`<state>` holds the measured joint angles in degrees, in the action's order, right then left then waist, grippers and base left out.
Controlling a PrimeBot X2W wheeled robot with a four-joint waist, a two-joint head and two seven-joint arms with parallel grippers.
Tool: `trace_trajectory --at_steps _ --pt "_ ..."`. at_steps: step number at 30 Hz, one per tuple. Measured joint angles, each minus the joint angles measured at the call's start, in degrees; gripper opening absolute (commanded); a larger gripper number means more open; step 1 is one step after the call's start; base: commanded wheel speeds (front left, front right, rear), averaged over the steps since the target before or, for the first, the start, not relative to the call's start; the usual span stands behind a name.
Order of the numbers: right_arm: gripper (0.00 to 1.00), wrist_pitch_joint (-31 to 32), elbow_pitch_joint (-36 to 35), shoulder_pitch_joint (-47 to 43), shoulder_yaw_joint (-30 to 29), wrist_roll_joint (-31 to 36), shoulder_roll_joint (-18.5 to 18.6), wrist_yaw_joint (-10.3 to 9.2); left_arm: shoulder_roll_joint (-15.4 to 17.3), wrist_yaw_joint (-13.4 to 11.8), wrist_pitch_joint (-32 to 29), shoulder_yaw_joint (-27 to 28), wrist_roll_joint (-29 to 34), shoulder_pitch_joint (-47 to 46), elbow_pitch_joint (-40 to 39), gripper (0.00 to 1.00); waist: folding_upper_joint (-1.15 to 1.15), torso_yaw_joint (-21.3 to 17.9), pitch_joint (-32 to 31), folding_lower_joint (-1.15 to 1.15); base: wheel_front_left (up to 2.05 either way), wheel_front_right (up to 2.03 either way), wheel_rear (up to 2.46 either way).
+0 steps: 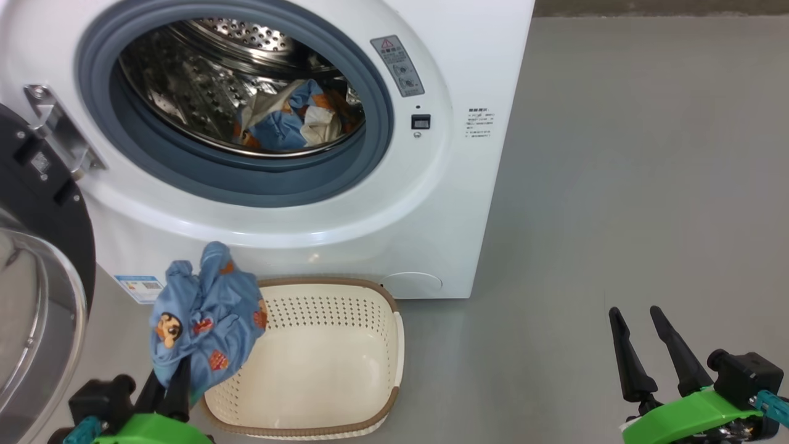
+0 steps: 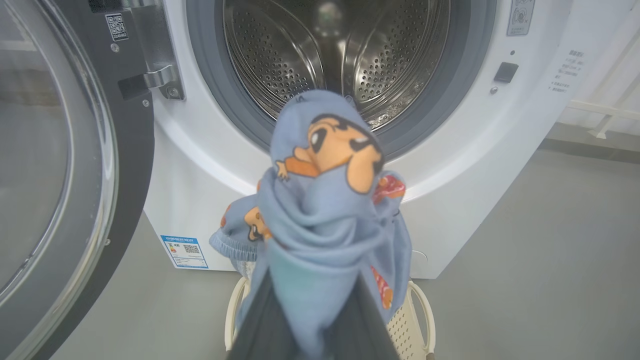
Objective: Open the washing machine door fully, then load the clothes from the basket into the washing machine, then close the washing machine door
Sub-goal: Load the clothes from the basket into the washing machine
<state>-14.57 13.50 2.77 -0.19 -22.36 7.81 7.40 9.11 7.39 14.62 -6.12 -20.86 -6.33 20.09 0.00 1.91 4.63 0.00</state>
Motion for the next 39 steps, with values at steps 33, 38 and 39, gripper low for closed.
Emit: trace_trajectory --at_steps 33,38,39 --pt "1.0 0.0 -1.8 0.9 -0.7 0.0 -1.0 0.0 -4.6 0.0 0.0 4.6 3.1 -1.8 -7.0 0.0 0.0 -0.4 6.2 0.0 0.0 0.0 0.0" --pt "1.0 0.0 -2.4 4.6 -0.6 0.1 -1.3 0.0 -4.4 0.0 0.0 4.8 3.5 -8.8 -7.1 0.0 0.0 -0.9 10.5 0.0 0.0 0.0 0.0" --pt "1.0 0.0 -2.4 5.2 -0.6 0.1 -1.5 0.0 -4.3 0.0 0.0 5.0 3.7 -10.3 -7.1 0.0 0.0 -1.0 11.3 0.0 0.0 0.0 0.0"
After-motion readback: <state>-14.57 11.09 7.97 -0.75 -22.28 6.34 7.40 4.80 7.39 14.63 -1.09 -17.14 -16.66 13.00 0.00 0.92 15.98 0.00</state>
